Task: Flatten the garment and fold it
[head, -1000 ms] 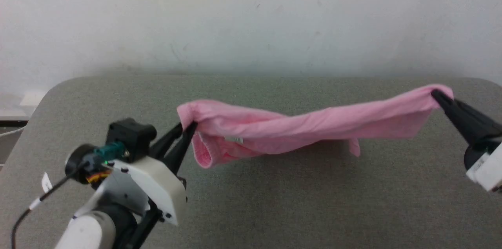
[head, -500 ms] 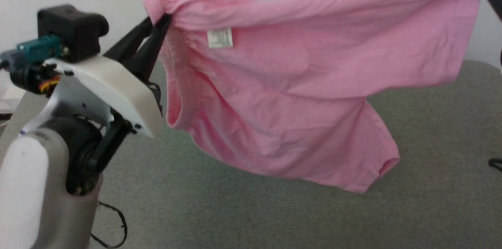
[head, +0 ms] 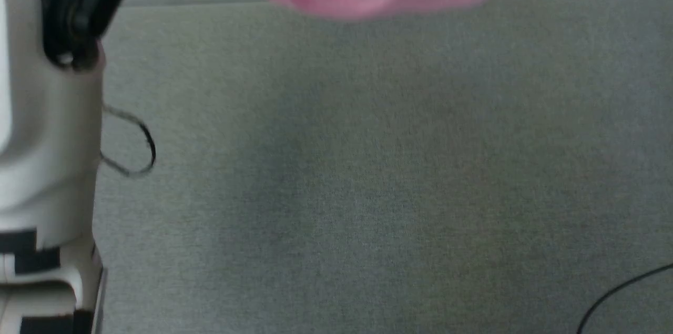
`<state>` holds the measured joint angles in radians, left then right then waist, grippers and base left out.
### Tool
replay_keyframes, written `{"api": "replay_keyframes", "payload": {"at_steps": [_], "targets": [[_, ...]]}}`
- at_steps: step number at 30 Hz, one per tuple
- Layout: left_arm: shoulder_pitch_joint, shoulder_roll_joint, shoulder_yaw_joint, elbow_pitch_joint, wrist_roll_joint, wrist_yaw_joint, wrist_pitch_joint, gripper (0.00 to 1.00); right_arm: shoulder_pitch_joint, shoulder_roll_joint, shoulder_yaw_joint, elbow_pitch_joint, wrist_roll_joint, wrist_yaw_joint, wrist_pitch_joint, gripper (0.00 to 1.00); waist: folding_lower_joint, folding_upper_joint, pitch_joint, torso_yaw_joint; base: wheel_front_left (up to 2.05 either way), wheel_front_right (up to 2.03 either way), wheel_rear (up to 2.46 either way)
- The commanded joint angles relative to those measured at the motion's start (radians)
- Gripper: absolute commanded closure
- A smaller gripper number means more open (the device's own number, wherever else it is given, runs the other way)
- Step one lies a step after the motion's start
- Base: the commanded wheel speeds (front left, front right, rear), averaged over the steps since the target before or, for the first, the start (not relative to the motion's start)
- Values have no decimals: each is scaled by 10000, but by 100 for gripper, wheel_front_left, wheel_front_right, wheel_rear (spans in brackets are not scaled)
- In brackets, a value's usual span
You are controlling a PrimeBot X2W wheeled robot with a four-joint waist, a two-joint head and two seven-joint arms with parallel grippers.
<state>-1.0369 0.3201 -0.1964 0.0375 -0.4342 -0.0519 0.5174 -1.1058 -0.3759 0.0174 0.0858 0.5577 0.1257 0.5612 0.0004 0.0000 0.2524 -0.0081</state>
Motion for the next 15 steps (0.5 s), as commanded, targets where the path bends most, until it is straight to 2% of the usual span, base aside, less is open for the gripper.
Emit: {"api": "replay_keyframes", "payload": {"at_steps": [1, 8, 15], "targets": [[-656, -129, 21, 546, 180, -11, -402, 100, -551, -21, 174, 504, -181, 50, -508, 100, -4, 0, 1606, -587, 0, 0, 0], [-2750, -573, 170, 2932, 554, 102, -2255, 100, -2125, 247, 704, 2491, -340, 50, -2302, 100, -4, 0, 2697, -745, 0, 0, 0], [-3101, -925, -54, 4787, 677, -32, -3511, 100, -1989, 342, 1683, 3603, 96, 50, -3027, 100, -4, 0, 3068, -578, 0, 0, 0]]}}
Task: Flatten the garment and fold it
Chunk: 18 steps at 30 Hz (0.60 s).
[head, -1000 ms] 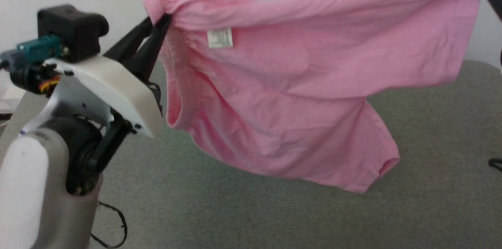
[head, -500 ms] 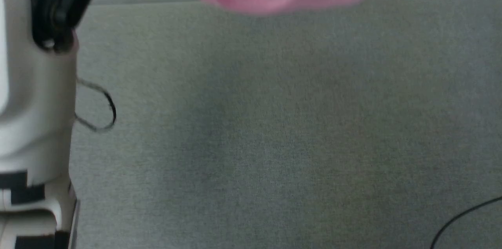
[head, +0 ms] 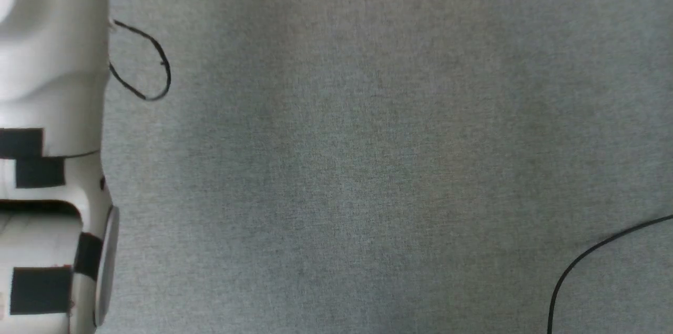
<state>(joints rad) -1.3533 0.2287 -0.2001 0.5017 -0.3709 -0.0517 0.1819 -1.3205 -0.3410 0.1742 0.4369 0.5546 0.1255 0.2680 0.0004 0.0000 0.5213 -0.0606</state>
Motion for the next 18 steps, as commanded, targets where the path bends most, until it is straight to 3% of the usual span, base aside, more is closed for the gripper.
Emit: {"api": "replay_keyframes", "payload": {"at_steps": [1, 10, 18], "targets": [[181, -48, -45, 357, 30, -57, -289, 100, 311, -40, 324, 174, 219, 52, -145, 100, -4, 0, 377, -12, 0, 0, 0], [2298, -227, -752, 1386, 14, -434, -985, 100, 2333, -516, 1643, 664, 1055, 52, -618, 100, -4, 0, -342, 277, 0, 0, 0], [5387, 87, -1265, 913, -254, -604, -1026, 100, 4982, -1434, 2910, 144, 1893, 52, -675, 100, -4, 0, -1920, 298, 0, 0, 0]]}}
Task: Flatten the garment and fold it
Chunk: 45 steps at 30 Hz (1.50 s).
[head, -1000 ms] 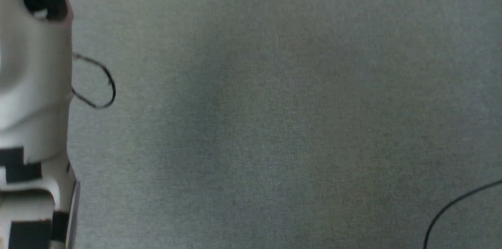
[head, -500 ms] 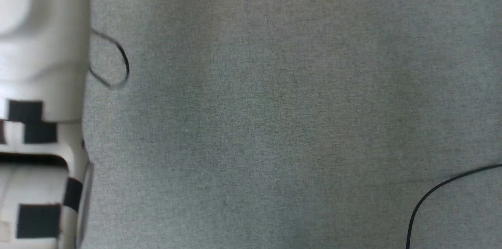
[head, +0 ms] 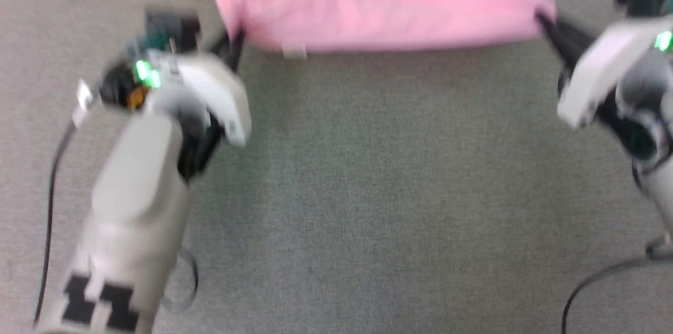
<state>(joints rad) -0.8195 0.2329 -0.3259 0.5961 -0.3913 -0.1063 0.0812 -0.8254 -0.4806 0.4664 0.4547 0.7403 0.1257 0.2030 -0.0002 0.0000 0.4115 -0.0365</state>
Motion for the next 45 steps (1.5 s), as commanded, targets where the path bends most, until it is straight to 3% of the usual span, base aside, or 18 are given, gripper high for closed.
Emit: {"api": "replay_keyframes", "payload": {"at_steps": [1, 13, 21, 29, 36, 45], "targets": [[468, 89, -63, -139, -98, -62, 70, 100, 367, -155, 85, -102, 154, 50, 1, 100, 2, 0, -1046, 75, 0, 0, 0], [4816, 1073, -648, -2540, -424, 190, 1842, 100, 3692, -1317, 632, -1241, 1005, 50, 1347, 100, 2, 0, -2998, 254, 0, 0, 0], [7218, 1634, -932, -4606, -772, 549, 2982, 100, 6033, -2012, -154, -2239, 1267, 50, 2488, 100, 2, 0, -3865, 384, 0, 0, 0], [9340, 1798, -1266, -6335, -1178, 979, 3586, 100, 8882, -2303, -1514, -3467, 1419, 50, 3865, 100, 2, 0, -4349, 473, 0, 0, 0], [10243, 1788, -1697, -6783, -1401, 979, 3877, 100, 10568, -2008, -2834, -4574, 1164, 50, 4976, 100, 2, 0, -4391, 584, 0, 0, 0], [9670, 1637, -1540, -7077, -1390, 826, 3297, 100, 10229, -1097, -4305, -5852, 1058, 50, 5311, 100, 2, 0, -4068, 1008, 0, 0, 0]]}}
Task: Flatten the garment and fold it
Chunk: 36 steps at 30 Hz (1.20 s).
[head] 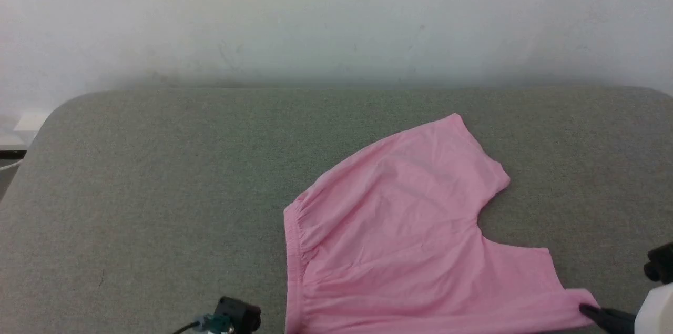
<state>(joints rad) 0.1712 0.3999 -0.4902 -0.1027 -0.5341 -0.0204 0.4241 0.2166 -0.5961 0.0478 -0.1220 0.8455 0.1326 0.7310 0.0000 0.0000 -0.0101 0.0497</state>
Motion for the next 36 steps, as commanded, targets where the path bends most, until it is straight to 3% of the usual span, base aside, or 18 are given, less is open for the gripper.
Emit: {"api": "replay_keyframes", "payload": {"at_steps": [1, 9, 17, 25, 36], "targets": [[-348, -73, 165, -157, 52, -28, -263, 100, -320, 153, -265, -194, 72, -19, 87, 100, 0, 0, 221, 206, 0, 0, 0], [-1287, -277, 180, -891, 240, -21, -308, 100, -2186, 812, -1107, -608, 418, -19, 843, 100, 0, 0, 1008, 719, 0, 0, 0], [-2572, -659, 326, -975, 273, -61, -414, 100, -4643, 1343, -1199, 358, -206, -19, 1365, 100, 0, 0, 2069, 1185, 0, 0, 0], [-4363, -1358, 293, -187, 315, -244, -638, 100, -7573, 1735, -827, 2508, -1665, -19, 1435, 100, 0, 0, 3343, 1631, 0, 0, 0], [-5968, -2116, 335, 1529, 234, -376, -1180, 100, -9982, 1476, 363, 5558, -3547, -19, -74, 100, 0, 0, 4247, 2035, 0, 0, 0]]}}
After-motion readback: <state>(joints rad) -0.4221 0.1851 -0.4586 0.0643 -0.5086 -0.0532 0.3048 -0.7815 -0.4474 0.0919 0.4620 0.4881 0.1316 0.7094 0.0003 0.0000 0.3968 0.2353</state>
